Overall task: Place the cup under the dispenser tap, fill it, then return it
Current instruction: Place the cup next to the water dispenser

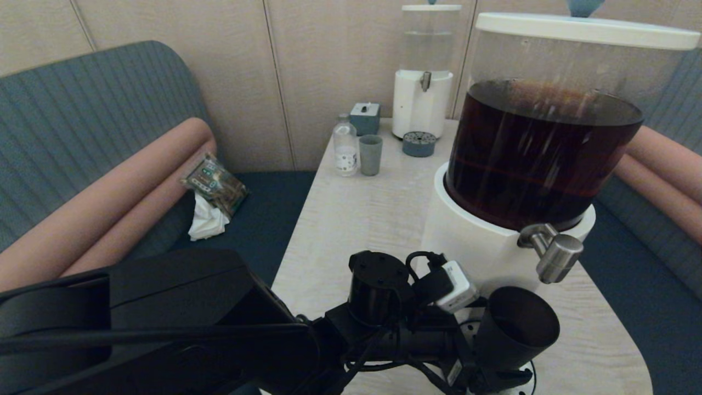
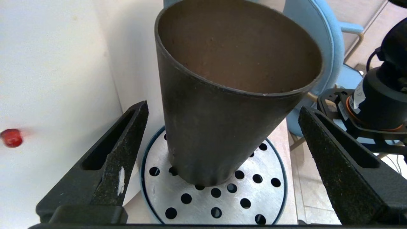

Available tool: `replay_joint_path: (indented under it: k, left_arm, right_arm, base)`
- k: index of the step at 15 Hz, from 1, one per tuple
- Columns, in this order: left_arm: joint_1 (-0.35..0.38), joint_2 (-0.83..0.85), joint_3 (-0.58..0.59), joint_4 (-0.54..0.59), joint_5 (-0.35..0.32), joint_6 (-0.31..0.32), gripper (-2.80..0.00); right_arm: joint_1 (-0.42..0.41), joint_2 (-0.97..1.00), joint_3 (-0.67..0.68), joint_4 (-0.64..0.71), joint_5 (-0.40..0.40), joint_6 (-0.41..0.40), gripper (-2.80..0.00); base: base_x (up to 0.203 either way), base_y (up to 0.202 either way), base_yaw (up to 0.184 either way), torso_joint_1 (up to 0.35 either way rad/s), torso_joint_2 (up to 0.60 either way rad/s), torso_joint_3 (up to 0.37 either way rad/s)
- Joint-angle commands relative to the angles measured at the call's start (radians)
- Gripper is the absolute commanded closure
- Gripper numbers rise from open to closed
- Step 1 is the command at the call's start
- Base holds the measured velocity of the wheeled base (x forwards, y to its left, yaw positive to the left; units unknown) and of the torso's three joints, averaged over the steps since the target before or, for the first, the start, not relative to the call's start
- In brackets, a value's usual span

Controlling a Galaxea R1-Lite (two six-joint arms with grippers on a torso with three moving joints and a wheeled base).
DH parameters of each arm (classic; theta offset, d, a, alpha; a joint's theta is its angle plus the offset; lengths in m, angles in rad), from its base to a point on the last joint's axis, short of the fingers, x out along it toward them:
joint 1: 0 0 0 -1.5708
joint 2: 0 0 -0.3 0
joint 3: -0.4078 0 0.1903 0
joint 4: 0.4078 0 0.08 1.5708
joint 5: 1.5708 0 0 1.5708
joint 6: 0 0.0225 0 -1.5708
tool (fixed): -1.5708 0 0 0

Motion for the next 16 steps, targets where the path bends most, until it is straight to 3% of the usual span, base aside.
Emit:
replay_joint_path:
  k: [1,16]
  left_arm:
    - [-0.003,0.011,-0.006,-0.002,0.001,0.000,-2.80]
    - [-0.019,0.015,-0.019,0.009,-0.003,-0.002,-2.80]
  right_arm:
    - [-0.001,0.000,0.009,0.000,0.001,-0.001,0.00]
    - [0.000,0.000,0.009,-0.001,0.001,-0.001,0.00]
  base:
    - [0.000,0.000,0.000,0.000,0.00,0.000]
    - [0.000,0.000,0.000,0.000,0.00,0.000]
